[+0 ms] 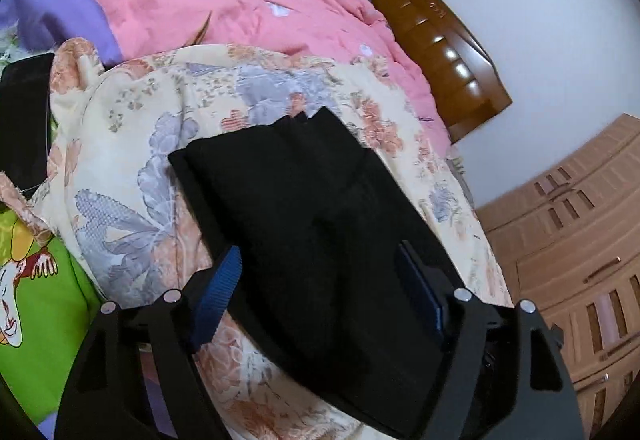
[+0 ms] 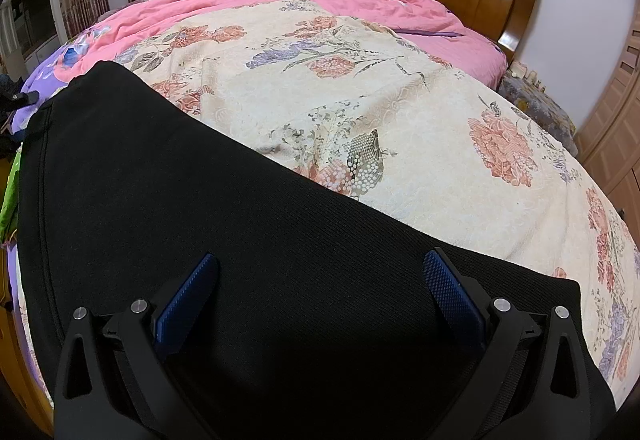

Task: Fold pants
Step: 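Grasp the sweatpants edge with the left tool and lift it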

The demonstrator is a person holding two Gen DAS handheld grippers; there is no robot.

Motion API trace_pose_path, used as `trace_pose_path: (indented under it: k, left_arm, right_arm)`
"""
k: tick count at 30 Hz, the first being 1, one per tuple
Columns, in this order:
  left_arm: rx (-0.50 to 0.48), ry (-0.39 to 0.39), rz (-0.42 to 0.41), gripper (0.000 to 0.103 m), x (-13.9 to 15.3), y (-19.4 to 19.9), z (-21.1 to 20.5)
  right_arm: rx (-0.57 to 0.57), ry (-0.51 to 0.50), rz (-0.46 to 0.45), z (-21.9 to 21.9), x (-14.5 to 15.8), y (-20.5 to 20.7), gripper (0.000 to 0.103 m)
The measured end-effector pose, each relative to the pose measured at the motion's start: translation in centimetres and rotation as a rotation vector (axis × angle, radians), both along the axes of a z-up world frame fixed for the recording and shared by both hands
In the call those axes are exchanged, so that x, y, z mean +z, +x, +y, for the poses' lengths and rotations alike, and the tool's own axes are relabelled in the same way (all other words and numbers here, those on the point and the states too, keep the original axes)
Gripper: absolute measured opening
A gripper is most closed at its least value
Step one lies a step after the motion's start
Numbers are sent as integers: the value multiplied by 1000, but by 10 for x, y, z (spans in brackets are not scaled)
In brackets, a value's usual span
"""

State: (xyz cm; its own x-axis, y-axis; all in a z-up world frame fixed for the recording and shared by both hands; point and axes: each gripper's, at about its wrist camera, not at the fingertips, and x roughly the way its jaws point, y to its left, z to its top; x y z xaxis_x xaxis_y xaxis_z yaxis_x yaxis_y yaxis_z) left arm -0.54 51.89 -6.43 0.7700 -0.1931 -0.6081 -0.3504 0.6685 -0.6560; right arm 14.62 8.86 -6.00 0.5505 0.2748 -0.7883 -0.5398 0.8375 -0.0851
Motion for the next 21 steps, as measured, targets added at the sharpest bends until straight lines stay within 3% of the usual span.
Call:
trace_pose_path:
  k: [4,9,14,18,21]
  left_arm:
    - [63,26,45,75,-3,-8,9]
    - [51,-3,40,75,-7,-17,18]
    - [22,-13,49,75,-17,-2,17]
    - [48,19,38,65,-10,-4,15]
    - [35,-4,28,64,-10,-2,19]
  right_arm:
    - [-2,0,-1,0,1,0,99]
    - [-2,0,-1,0,1,0,99]
    - [-2,-2,-2,0,1,0,99]
    - [-2,-1,-1,0,0,0,99]
    - [-3,-1,-1,0,0,0,99]
